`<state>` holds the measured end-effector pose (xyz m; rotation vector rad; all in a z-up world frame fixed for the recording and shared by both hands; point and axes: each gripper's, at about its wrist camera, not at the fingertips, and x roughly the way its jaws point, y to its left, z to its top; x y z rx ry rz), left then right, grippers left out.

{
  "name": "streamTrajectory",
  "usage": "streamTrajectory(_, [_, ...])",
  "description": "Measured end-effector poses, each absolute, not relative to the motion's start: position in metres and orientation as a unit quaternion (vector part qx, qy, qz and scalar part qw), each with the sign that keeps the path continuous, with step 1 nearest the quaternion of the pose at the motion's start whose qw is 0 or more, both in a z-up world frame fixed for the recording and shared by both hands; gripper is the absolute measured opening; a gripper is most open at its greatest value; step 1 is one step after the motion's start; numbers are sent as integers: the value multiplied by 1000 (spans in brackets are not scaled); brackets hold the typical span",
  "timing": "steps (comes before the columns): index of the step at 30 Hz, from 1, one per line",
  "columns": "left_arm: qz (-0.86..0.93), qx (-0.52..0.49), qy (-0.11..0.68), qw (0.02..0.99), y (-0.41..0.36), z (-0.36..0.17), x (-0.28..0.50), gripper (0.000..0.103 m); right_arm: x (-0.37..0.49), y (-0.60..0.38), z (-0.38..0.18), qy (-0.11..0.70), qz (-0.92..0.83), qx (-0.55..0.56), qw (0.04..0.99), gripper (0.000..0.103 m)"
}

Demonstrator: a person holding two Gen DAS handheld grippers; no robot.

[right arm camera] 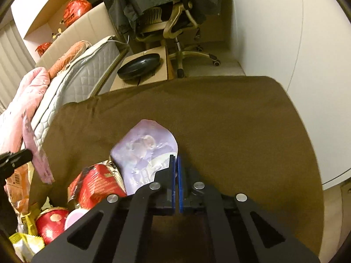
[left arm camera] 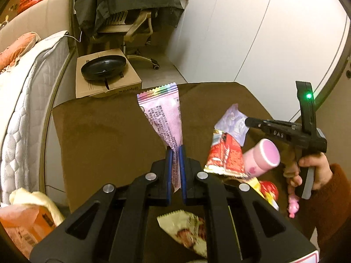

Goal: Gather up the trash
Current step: 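Grasp the pink candy wrapper with the left gripper while the right grasps the lilac packet, then carry the pink wrapper and lilac packet over the bin with both grippers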

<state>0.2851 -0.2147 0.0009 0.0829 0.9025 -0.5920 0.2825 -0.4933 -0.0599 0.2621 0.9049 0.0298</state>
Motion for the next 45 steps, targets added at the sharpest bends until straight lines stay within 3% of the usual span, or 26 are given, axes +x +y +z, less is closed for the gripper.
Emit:
streamTrajectory(23, [-301, -5, 376, 876, -139, 57, 189, 6, 152, -455, 68, 342, -2, 85, 936, 2])
streamTrajectory(31, [-271, -15, 371, 888, -98, 56, 161, 6, 136, -390, 78, 341, 44, 60, 937, 2])
streamTrajectory(45, [-160, -62, 356, 919, 57, 46, 128, 6, 165, -253, 72, 354, 121, 10, 927, 2])
